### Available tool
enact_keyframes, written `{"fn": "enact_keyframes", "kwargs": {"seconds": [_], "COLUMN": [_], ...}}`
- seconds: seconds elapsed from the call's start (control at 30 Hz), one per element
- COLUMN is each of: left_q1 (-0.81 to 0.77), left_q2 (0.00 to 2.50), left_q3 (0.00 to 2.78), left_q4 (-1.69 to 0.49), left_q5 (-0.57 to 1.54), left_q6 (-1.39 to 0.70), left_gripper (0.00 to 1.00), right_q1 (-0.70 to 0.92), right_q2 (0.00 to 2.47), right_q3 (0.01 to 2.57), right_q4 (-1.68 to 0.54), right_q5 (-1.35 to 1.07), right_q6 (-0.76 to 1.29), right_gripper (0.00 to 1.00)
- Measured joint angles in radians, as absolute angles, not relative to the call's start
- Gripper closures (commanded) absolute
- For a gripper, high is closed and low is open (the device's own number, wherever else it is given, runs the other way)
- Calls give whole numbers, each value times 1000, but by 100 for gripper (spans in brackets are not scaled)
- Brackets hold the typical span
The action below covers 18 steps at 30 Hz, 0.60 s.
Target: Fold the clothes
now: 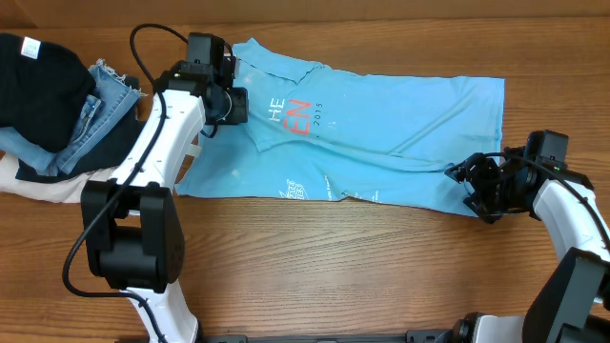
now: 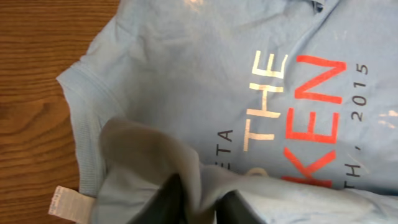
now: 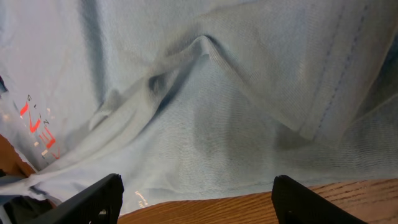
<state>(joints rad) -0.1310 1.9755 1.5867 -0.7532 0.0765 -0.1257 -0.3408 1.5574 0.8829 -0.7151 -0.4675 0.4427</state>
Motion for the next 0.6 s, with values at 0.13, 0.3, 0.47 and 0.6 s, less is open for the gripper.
{"fn": "enact_keyframes", "kwargs": {"seconds": [0.13, 0.3, 0.47, 0.6], "left_q1": [-131, -112, -93, -92], "left_q2": [1975, 1975, 1975, 1977], "left_q3": [1587, 1587, 1549, 1385], "left_q4": [-761, -880, -999, -959], "left_q5": [52, 27, 23, 70], "left_q6": [-131, -140, -128, -143], "left_gripper": [17, 67, 82, 73], "right_q1": [-341, -341, -341, -340], "right_q2": [1557, 1557, 1557, 1557], "right_q3": [883, 883, 884, 884], "right_q4": [-715, -716, -705, -706], "right_q5": [-467, -467, -459, -452], "right_q6": [443, 442, 440, 418], "right_gripper": [19, 32, 41, 69]}}
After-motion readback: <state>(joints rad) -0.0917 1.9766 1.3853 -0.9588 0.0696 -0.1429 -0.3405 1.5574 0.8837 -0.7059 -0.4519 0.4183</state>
